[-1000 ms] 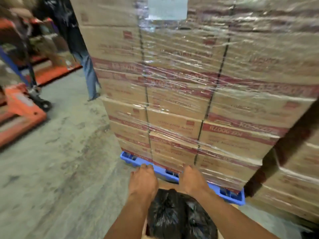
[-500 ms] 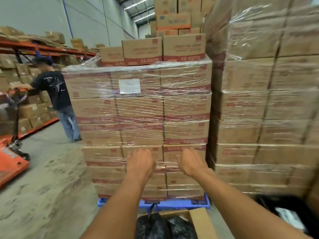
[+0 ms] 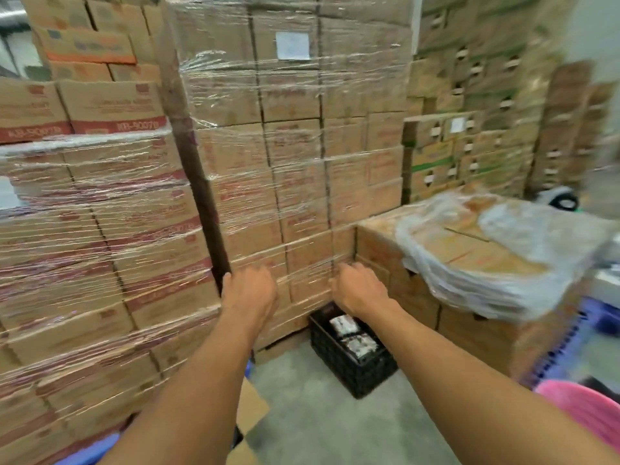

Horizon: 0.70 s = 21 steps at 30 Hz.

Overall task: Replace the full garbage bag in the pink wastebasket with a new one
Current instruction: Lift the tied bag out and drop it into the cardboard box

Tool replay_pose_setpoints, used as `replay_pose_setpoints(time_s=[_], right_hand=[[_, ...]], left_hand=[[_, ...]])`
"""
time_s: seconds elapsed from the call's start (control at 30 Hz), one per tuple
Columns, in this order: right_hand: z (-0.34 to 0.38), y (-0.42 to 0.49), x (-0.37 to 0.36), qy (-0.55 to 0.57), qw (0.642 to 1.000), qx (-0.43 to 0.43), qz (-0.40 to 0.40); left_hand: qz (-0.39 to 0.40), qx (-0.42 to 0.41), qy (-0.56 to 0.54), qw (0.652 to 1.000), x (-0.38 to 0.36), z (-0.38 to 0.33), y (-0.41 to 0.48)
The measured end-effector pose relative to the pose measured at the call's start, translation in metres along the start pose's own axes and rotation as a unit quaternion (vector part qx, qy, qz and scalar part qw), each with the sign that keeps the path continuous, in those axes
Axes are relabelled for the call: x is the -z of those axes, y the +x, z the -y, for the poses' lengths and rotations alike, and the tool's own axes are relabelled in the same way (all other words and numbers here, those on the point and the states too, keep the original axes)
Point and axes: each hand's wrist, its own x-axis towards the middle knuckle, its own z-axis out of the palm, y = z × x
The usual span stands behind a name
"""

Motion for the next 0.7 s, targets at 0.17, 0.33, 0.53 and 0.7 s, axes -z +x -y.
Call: replay_pose_setpoints(time_s=[0.17, 0.33, 0.53, 0.7], right_hand=[[-0.185, -0.072, 0.084, -0.036, 0.994, -0.093, -0.035], [-0.353, -0.161, 0.152, -0.086, 0.972, -0.214, -0.033], [-0.486, -0.218, 0.219, -0.092, 0.952, -0.285, -0.057], [-0.58, -0.225, 0.25, -0.09, 0.936, -0.331, -0.08]], left_hand=[[-0.032, -0.082, -0.082, 0.993, 0.009, -0.201, -0.009], [0.015, -0.166, -0.136, 0.977, 0.009, -0.395, -0.046], [0.023, -0.277, -0.144, 0.95, 0.019, -0.565, -0.059], [0.012, -0.315, -0.153, 0.937, 0.014, -0.681, -0.035]])
